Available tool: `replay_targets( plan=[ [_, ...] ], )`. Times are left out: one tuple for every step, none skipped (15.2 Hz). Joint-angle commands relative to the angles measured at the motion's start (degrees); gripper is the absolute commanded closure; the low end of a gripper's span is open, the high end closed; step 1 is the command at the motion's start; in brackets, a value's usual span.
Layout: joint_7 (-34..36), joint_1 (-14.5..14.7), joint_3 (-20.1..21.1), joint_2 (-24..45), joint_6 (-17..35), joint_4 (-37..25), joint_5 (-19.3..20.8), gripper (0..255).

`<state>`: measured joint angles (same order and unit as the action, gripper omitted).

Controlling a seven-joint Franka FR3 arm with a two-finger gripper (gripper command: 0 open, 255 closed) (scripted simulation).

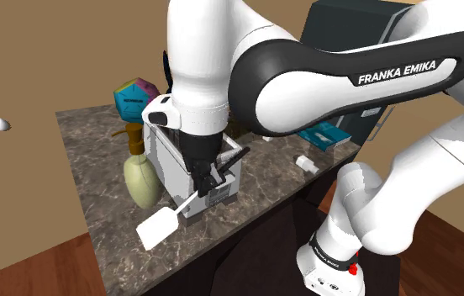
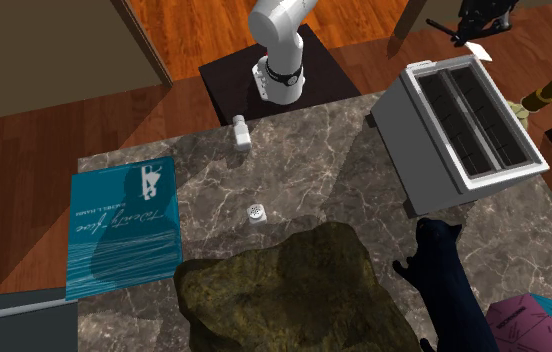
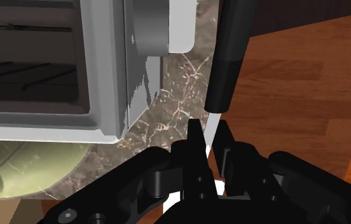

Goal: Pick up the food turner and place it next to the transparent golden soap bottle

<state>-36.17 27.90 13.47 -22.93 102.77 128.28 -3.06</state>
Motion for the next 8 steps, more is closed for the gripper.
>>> replay_targets(
  plan=[
    [0.11,0.06,0.15,0.16,1.74,1.55,-0.06,255],
    [0.13,0.07,0.20,0.26,2.53,2.23,-0.07,255],
    [0.17,0.09,0.26,0.38,3.31,2.91,-0.08,255],
    [0.20,0.10,0.32,0.51,4.10,3.57,-0.09,255],
    [0.23,0.11,0.38,0.65,4.90,4.22,-0.10,255],
    [0.27,0.12,0.43,0.81,5.69,4.86,-0.10,255],
    [0.31,0.13,0.50,0.98,6.49,5.49,-0.11,255],
    [0.35,0.14,0.56,1.17,7.29,6.11,-0.11,255]
  ],
)
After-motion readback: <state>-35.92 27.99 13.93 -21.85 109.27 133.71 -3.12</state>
